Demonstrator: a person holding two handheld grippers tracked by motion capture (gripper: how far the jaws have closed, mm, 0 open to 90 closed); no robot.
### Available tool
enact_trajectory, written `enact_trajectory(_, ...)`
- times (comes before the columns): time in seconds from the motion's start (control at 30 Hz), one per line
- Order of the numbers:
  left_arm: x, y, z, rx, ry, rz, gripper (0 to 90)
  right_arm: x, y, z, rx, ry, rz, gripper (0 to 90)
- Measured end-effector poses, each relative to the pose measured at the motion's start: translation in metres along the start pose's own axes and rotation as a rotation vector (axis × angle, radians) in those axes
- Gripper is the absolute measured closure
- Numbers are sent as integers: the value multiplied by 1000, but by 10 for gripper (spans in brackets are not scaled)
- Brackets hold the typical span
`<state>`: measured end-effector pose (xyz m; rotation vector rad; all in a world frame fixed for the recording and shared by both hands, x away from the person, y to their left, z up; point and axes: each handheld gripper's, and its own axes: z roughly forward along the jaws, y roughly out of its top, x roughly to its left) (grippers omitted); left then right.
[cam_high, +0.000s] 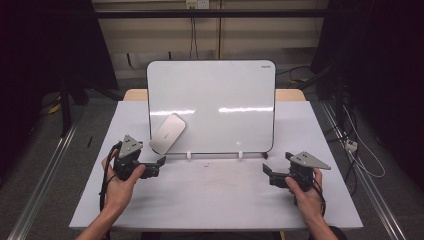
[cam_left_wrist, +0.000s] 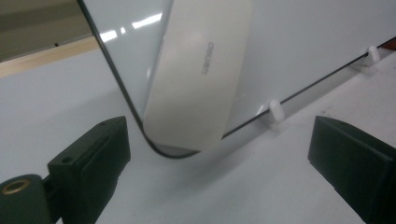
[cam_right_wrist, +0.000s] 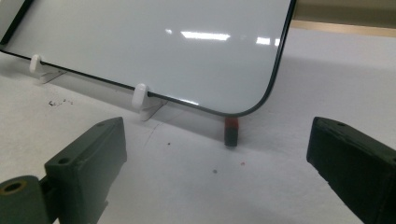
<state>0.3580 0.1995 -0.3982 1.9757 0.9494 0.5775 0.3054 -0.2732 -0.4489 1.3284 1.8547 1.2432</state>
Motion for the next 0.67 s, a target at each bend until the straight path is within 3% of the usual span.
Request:
enact_trajectory(0.33, -3, -27, -11, -4, 25, -45, 52, 0, 0, 0, 2, 1, -1, 49)
enact_trajectory(0.4, -3, -34, -12, -13, 23, -76, 47, 0, 0, 0, 4, -1, -1, 49)
enact_trajectory(0.43, -3, -35, -12, -11, 14, -84, 46, 0, 0, 0, 2, -1, 2, 49)
enact_trajectory(0.53, 1, -37, -14, -45, 50, -84, 46, 1, -1, 0, 7, 1, -8, 49)
enact_trajectory(0.67, 7, -39, -16, -49, 62, -98, 47, 1, -1, 0, 11, 0, -6, 48)
